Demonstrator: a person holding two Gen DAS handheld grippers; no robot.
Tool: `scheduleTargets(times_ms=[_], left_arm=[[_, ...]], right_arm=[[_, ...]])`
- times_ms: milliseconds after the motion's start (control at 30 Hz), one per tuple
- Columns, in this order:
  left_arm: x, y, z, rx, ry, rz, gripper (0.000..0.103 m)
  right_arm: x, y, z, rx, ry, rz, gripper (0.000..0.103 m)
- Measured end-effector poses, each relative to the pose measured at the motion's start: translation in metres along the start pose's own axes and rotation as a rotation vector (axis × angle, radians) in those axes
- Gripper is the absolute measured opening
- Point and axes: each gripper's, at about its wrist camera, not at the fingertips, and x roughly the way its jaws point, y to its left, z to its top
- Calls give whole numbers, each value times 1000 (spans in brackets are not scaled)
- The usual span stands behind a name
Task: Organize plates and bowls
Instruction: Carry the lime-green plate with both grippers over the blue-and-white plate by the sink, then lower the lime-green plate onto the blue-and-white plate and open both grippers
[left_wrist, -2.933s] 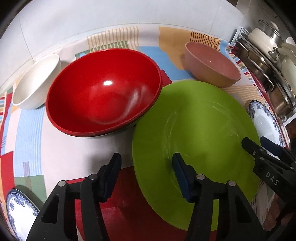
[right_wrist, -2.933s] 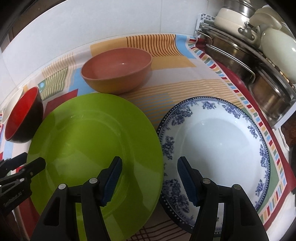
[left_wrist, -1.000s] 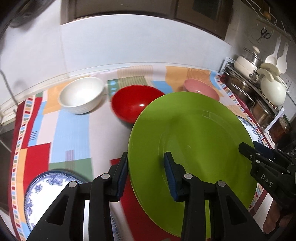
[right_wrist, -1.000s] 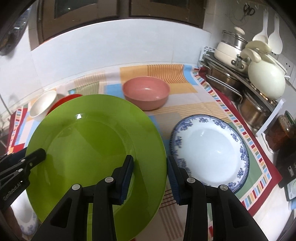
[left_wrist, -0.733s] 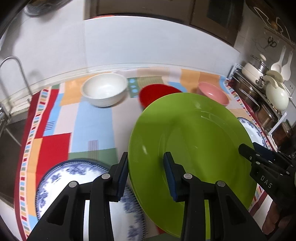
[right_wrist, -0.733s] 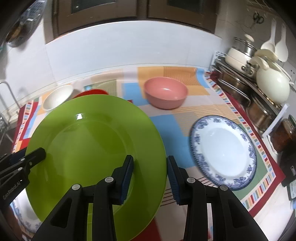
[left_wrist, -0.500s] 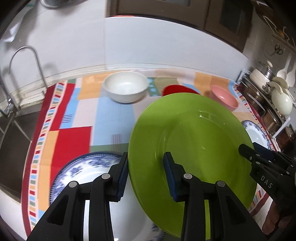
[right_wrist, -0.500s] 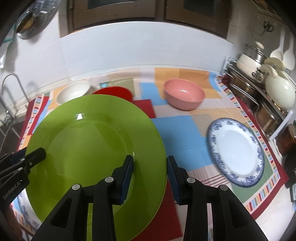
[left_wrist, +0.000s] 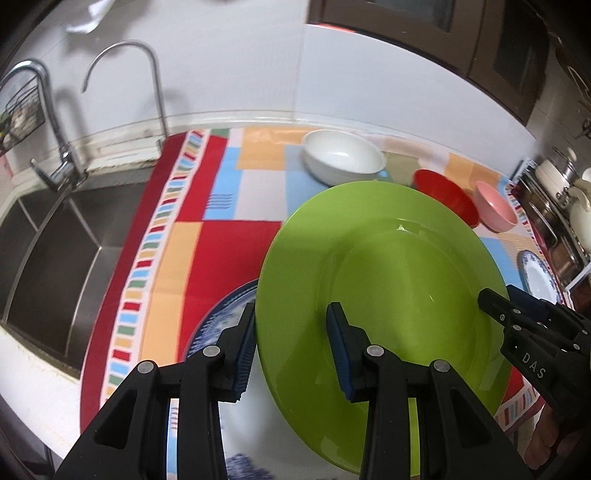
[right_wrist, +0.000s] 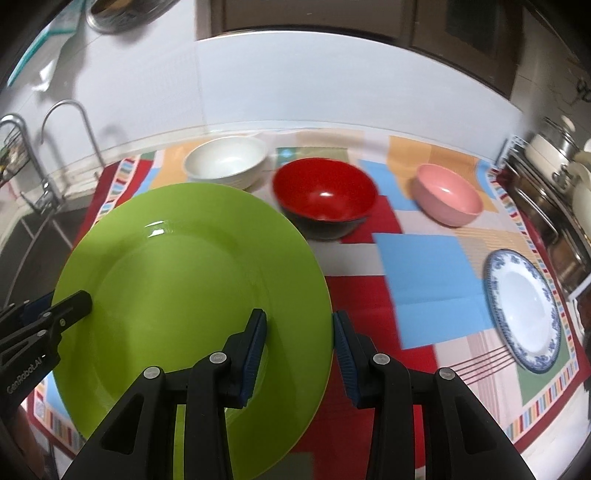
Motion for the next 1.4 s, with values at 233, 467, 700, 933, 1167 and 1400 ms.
scheduleTargets(times_ms=[233, 467, 700, 933, 1167, 1400], left_arm=[[2, 29, -10, -27, 30, 25, 37], [9, 48, -23, -31, 76, 45, 37], [17, 57, -33, -40, 125, 46, 37], [23, 60, -42, -50, 157, 40, 37], [24, 60, -45, -36, 160, 49, 37], [25, 59, -46, -24, 169, 51, 37]], right_arm=[[6, 32, -6, -33, 28, 26, 38], [16, 53, -15, -49, 80, 46, 38], [23, 65, -26, -63, 127, 47, 38], [29, 69, -34, -68, 166, 44, 38], [33, 70, -38, -63, 184, 45, 38], [36, 71, -40, -56, 196, 51, 39]])
